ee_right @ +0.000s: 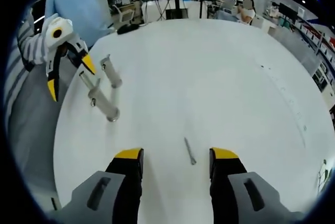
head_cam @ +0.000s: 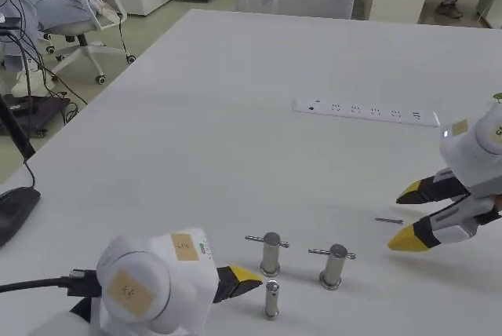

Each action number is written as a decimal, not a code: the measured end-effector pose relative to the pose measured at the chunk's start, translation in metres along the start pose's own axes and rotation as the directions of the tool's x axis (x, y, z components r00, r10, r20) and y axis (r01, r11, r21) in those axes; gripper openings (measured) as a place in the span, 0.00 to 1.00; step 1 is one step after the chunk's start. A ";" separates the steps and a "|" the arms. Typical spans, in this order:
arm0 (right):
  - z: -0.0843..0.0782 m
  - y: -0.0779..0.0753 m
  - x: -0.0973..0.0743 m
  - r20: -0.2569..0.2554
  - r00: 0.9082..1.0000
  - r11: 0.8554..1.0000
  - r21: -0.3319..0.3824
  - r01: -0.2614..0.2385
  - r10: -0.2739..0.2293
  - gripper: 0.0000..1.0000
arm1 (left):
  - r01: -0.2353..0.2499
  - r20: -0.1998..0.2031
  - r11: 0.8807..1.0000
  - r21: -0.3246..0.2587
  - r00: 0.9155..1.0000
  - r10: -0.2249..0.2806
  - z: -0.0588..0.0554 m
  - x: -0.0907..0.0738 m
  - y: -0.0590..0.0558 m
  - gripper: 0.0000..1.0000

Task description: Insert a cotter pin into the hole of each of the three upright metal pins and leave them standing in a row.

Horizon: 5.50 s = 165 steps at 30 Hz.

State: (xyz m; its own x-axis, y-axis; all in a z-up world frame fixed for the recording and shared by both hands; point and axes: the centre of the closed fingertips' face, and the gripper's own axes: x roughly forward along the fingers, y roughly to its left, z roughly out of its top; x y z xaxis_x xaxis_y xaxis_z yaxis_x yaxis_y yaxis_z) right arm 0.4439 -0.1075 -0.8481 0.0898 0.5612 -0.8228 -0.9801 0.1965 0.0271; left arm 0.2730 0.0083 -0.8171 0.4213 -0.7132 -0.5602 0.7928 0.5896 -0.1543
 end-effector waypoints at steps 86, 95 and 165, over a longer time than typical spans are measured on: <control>-0.012 0.003 -0.006 -0.197 0.979 0.981 -0.193 0.013 -0.051 0.02 | -0.023 -0.015 0.999 -0.031 1.000 0.022 -0.005 -0.009 0.005 0.62; -0.007 0.011 -0.014 -0.183 0.981 0.978 -0.208 0.020 -0.059 0.02 | -0.022 -0.009 0.999 -0.031 1.000 0.021 -0.004 -0.012 0.005 0.62; 0.027 0.127 -0.059 -0.040 0.996 0.937 -0.344 0.067 -0.086 0.02 | 0.051 0.112 0.998 -0.034 0.993 -0.047 0.056 0.003 -0.003 0.45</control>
State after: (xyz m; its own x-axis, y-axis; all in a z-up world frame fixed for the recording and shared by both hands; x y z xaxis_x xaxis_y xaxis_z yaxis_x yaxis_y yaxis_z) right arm 0.3186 -0.0943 -0.7805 0.1666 0.5098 -0.8440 -0.9728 -0.0550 -0.2252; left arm 0.2969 -0.0169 -0.7730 0.4305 -0.7780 -0.4577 0.7976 0.5652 -0.2106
